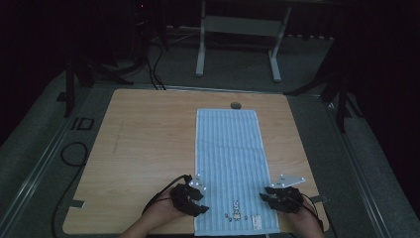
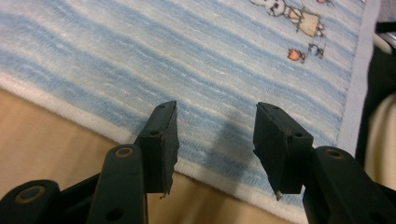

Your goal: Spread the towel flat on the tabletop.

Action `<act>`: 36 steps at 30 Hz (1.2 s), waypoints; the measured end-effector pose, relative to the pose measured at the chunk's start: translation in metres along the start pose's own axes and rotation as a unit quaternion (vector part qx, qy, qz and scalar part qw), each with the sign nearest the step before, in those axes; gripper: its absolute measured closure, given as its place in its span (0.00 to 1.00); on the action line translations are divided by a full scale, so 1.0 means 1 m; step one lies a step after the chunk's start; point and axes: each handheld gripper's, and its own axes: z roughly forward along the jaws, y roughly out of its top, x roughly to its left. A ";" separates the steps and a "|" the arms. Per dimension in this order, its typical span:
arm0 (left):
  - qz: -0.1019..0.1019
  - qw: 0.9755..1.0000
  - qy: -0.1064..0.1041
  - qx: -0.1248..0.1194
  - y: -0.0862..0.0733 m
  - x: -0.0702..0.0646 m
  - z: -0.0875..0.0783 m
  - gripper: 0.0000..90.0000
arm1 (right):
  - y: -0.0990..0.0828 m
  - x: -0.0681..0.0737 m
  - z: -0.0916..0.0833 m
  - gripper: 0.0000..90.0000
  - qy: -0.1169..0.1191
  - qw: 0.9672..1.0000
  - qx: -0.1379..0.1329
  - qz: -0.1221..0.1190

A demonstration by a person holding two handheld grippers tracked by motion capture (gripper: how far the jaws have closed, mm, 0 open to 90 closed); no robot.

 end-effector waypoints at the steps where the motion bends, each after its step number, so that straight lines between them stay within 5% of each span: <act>1: 0.000 1.000 -0.003 0.002 -0.001 -0.002 0.000 0.55 | -0.001 0.002 -0.001 0.70 0.001 1.000 -0.001 0.000; 13: -0.005 1.000 -0.019 -0.002 -0.011 -0.012 -0.005 0.55 | -0.012 0.018 -0.011 0.66 0.016 1.000 0.004 -0.001; 19: -0.013 1.000 0.008 -0.006 -0.002 -0.002 -0.014 0.51 | 0.003 0.006 -0.021 0.64 0.007 1.000 -0.014 0.001; 25: -0.022 0.998 0.051 -0.013 0.014 0.023 -0.026 0.51 | 0.030 -0.018 -0.026 0.62 -0.014 0.999 -0.036 -0.001; 29: -0.048 0.995 0.083 -0.021 0.026 0.050 -0.033 0.51 | 0.049 -0.038 -0.018 0.62 -0.036 0.999 -0.041 -0.004; 36: -0.115 0.985 0.126 -0.040 0.042 0.102 -0.037 0.47 | 0.083 -0.078 -0.005 0.63 -0.059 0.997 -0.053 0.019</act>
